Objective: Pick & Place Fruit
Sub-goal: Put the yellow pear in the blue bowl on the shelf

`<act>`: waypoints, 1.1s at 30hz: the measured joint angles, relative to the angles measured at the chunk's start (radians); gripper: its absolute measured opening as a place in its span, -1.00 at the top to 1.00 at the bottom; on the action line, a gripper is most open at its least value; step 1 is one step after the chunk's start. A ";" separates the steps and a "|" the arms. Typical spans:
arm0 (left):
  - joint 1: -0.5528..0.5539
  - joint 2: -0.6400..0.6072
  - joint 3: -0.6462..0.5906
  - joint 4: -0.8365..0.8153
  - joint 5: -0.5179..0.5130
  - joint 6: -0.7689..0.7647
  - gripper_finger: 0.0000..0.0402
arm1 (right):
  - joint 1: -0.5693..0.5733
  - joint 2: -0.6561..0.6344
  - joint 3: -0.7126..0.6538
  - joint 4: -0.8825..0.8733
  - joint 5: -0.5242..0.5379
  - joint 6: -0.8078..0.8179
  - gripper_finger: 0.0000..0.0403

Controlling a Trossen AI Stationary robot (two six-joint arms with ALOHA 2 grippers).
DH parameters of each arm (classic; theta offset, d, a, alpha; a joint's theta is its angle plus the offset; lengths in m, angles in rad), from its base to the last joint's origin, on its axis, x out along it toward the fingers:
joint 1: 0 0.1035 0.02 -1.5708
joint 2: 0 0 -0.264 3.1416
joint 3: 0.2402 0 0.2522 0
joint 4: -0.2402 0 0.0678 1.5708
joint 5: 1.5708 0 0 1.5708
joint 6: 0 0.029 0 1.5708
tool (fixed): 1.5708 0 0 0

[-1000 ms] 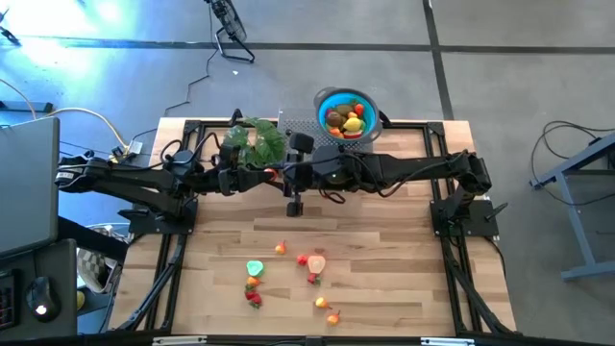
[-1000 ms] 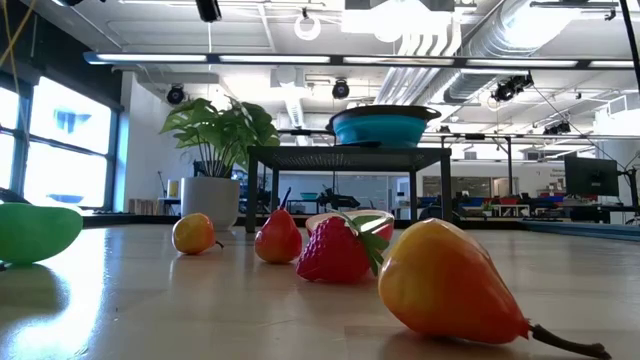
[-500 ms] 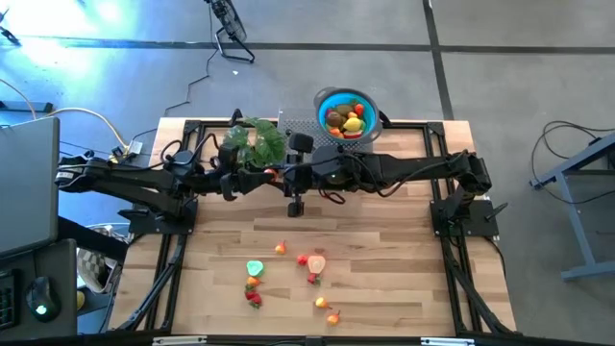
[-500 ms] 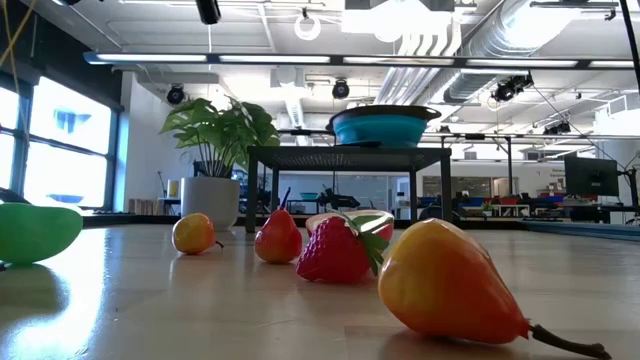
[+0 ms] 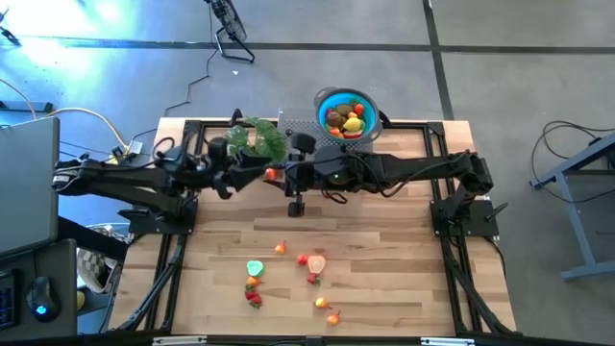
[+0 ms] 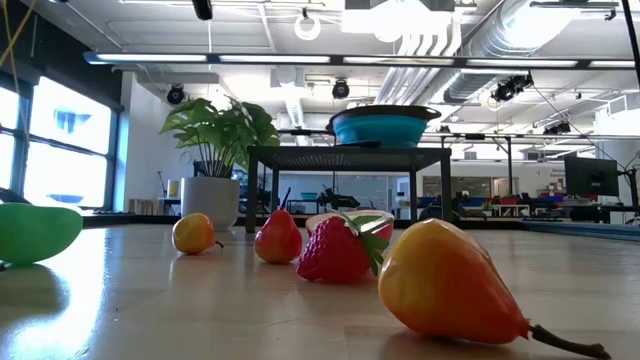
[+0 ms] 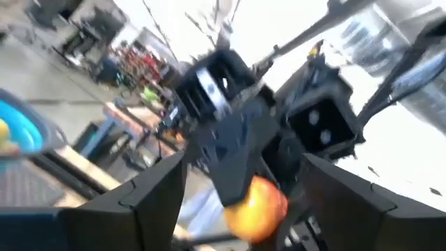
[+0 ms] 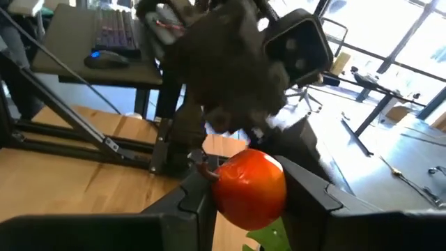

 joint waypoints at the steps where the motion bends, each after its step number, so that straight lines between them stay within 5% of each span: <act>1: 0.013 -0.017 0.000 -0.001 0.002 0.000 -0.37 | 0.000 -0.002 0.000 0.002 0.000 0.007 0.41; 9: 0.134 -0.183 0.000 -0.230 0.037 0.000 -0.27 | -0.001 -0.015 0.000 -0.022 0.115 0.016 0.42; 16: 0.182 -0.258 0.000 -0.335 0.038 0.000 -0.24 | -0.069 -0.028 0.000 -0.157 0.144 0.185 0.44; 33: 0.257 -0.273 0.000 -0.368 0.031 0.079 -0.24 | -0.408 -0.030 0.000 -0.390 0.107 0.431 0.41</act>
